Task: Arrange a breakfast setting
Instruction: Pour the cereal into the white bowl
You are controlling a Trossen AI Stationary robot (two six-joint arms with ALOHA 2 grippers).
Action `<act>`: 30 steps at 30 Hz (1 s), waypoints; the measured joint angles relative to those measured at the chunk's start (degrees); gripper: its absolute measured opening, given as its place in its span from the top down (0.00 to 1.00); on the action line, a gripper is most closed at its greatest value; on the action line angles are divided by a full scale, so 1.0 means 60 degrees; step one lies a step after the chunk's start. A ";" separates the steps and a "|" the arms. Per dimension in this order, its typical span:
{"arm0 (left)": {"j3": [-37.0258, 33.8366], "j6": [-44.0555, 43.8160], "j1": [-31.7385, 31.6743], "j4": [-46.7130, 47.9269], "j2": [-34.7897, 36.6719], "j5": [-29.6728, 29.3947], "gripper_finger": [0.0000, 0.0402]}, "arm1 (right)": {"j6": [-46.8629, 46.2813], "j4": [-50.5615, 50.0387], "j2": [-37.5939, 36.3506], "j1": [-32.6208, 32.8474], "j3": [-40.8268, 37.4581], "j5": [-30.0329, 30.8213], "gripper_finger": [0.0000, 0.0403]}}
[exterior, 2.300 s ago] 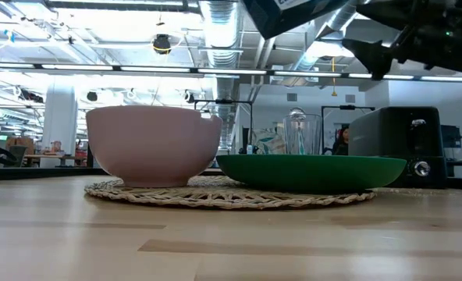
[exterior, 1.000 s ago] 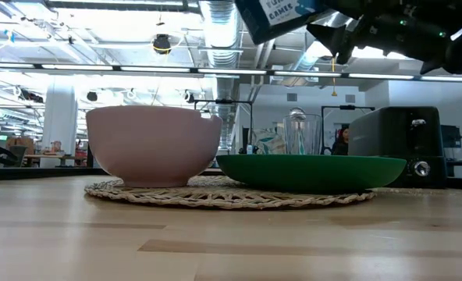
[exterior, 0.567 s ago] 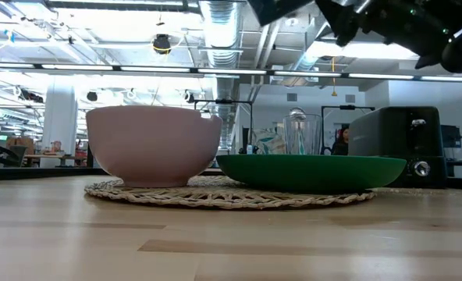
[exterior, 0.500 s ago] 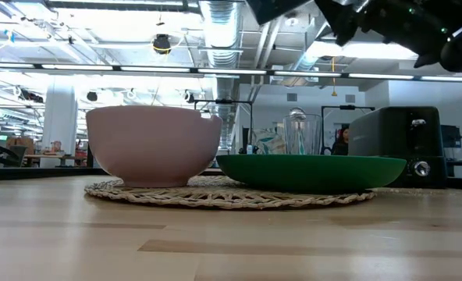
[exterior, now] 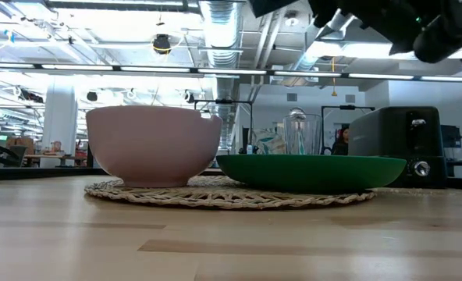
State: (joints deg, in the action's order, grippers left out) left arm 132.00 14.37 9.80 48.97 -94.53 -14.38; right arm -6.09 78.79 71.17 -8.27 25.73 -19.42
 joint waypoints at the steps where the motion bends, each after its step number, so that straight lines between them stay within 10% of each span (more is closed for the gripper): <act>1: 0.0000 0.0001 0.0000 0.0002 -0.0002 -0.0086 1.00 | -0.0042 0.0264 0.0176 -0.0001 0.0035 0.0004 0.02; 10: 0.0000 -0.0004 0.0000 0.0039 -0.0002 -0.0235 1.00 | -0.0258 0.0896 0.0949 -0.0003 0.0444 0.0004 0.17; 30: -0.0029 0.0470 -0.0007 -0.0656 -0.0054 -0.0699 1.00 | -0.0732 0.1331 0.0948 -0.0001 0.0453 0.0262 0.08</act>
State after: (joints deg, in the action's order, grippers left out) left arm 131.83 17.19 9.76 45.04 -94.85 -18.58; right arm -10.49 86.78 76.86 -8.27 28.45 -17.85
